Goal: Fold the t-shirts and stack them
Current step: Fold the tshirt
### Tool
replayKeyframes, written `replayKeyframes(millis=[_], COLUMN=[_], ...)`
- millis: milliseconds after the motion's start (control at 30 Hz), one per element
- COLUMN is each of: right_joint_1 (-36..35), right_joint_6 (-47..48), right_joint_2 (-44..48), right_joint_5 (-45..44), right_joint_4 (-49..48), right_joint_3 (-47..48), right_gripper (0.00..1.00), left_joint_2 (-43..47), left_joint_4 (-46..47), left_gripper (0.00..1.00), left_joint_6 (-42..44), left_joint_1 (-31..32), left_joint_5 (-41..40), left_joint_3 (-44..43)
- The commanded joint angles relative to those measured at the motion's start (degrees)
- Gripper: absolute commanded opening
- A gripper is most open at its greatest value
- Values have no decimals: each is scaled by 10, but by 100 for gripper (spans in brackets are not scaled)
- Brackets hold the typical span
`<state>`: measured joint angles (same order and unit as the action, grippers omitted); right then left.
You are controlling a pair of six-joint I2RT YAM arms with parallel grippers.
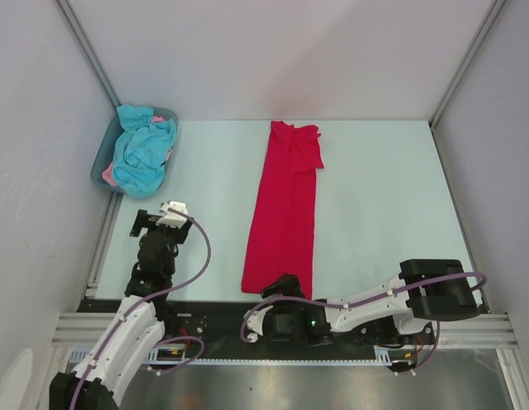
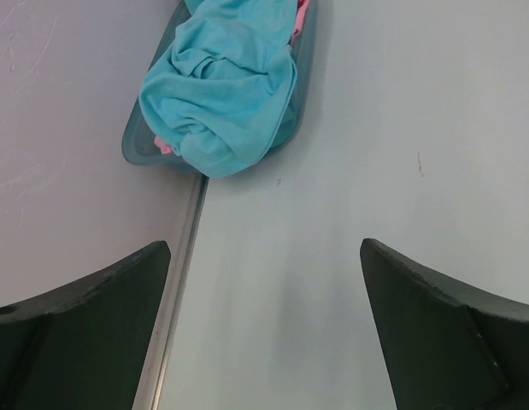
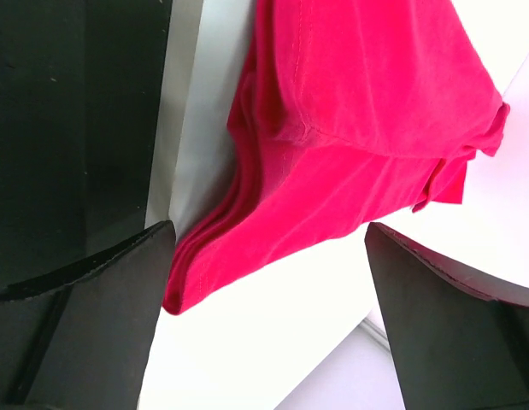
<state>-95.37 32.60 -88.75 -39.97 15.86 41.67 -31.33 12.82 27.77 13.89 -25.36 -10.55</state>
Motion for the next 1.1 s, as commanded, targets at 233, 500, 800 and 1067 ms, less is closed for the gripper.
replayKeyframes(millis=[233,500,800,1067], right_joint_1=[3,2,0,26], right_joint_6=[30,75,52,44], right_joint_2=[-7,-5,10,-9], right_joint_5=[-13,-32,-11,7], right_joint_4=[-62,-64,18,14], right_joint_3=[-10,22,77,55], right_gripper=[100,100,100,100], left_joint_2=[29,29,28,29], left_joint_4=[7,11,11,5], left_gripper=[100,100,100,100], left_joint_6=[-35,-36,-36,-37], left_joint_1=[-26,-26,-26,-25], left_joint_5=[-7,-2,7,7], left_joint_3=[4,7,8,4])
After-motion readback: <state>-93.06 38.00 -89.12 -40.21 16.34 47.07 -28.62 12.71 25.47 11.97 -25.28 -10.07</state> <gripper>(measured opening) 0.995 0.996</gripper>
